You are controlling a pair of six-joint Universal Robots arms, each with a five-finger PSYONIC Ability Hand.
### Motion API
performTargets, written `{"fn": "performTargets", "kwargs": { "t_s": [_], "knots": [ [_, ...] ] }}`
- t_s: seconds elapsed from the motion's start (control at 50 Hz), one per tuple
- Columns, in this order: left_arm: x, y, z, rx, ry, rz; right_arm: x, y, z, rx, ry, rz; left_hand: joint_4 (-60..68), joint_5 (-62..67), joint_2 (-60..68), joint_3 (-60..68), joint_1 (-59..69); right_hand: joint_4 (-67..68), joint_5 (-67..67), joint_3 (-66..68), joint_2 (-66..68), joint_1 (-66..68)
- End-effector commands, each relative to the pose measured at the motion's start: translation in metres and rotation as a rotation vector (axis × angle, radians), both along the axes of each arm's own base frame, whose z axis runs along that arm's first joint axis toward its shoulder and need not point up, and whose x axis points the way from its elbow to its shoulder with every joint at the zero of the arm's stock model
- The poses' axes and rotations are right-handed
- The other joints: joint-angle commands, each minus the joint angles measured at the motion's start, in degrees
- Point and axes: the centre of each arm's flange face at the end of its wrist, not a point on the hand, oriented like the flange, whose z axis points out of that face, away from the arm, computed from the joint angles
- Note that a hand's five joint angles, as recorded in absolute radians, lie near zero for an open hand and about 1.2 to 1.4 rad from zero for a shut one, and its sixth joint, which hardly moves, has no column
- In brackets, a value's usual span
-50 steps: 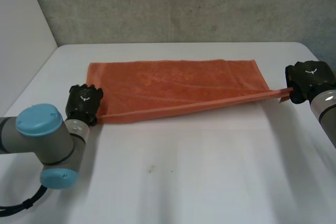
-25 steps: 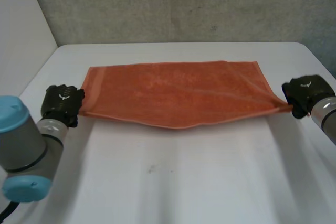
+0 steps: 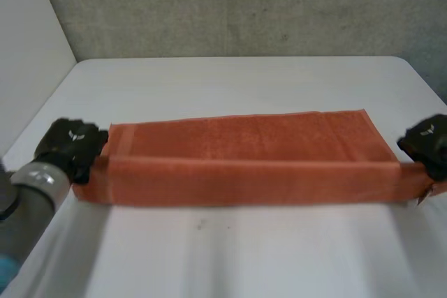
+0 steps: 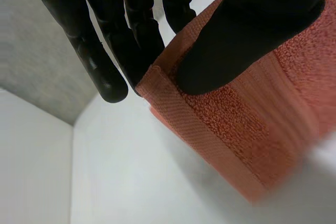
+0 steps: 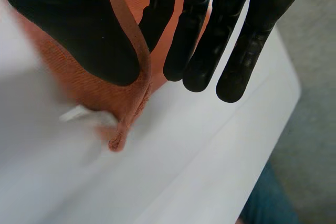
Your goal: Fold the laundry
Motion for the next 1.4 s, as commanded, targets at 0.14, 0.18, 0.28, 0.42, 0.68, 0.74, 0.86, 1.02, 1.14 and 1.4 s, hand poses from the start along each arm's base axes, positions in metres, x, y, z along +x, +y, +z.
{"fn": "performTargets", "kwargs": {
  "t_s": [0.14, 0.18, 0.28, 0.42, 0.68, 0.74, 0.86, 1.02, 1.14, 1.4],
  "knots": [
    [-0.037, -0.125, -0.053, -0.158, 0.033, -0.017, 0.079, -0.099, -0.046, -0.378, -0.086, 0.089, 10.3, 10.9, 10.2, 10.4, 12.1, 11.6, 14.4, 11.9, 12.3, 23.7],
    [-0.039, -0.132, -0.055, -0.17, 0.029, -0.018, 0.083, -0.107, -0.048, -0.436, -0.093, 0.094, 10.3, 10.9, 10.2, 10.4, 12.1, 11.6, 14.4, 11.9, 12.3, 23.7],
    [-0.042, -0.145, -0.067, -0.193, -0.021, -0.028, 0.089, -0.125, -0.053, -0.577, -0.112, 0.106, 10.3, 10.9, 10.2, 10.4, 12.1, 11.6, 14.4, 11.9, 12.3, 23.7],
    [-0.043, -0.151, -0.072, -0.232, -0.037, -0.019, 0.093, -0.139, -0.071, -0.628, -0.12, 0.108, 10.3, 10.9, 10.2, 10.4, 12.1, -30.7, -28.0, -30.4, -30.0, -18.7],
    [-0.061, -0.124, -0.022, -0.475, 0.071, -0.062, 0.078, -0.093, -0.019, -0.593, -0.314, -0.059, -59.7, -59.1, -59.8, -59.6, -57.9, -58.4, -55.6, -58.1, -57.7, -46.3],
    [-0.059, -0.119, -0.013, -0.485, 0.092, -0.061, 0.078, -0.082, -0.011, -0.574, -0.379, -0.056, -59.7, -59.1, -59.8, -59.6, -57.9, -58.4, -55.6, -58.1, -57.7, -46.3],
    [-0.057, -0.082, 0.002, -0.445, 0.199, -0.077, 0.061, -0.052, 0.007, -0.431, -0.516, -0.041, -59.7, -59.1, -59.8, -59.6, -57.9, -58.4, -55.6, -58.1, -57.7, -46.3],
    [-0.054, -0.043, -0.012, -0.299, 0.351, -0.089, 0.025, -0.038, -0.014, -0.141, -0.553, -0.083, -59.7, -59.1, -59.8, -59.6, -57.9, -58.4, -55.6, -58.1, -57.7, -46.3],
    [-0.05, -0.025, -0.021, -0.158, 0.449, -0.065, 0.005, -0.039, -0.024, -0.037, -0.564, -0.111, -59.7, -59.1, -59.8, -59.6, -57.9, -54.1, -51.4, -53.8, -53.4, -42.1],
    [-0.043, -0.027, -0.025, -0.083, 0.506, -0.022, -0.014, -0.056, -0.062, -0.002, -0.501, -0.122, -59.7, -59.1, -59.8, -59.6, -57.9, -31.4, -28.7, -31.1, -30.7, -19.4]
  ]
}}
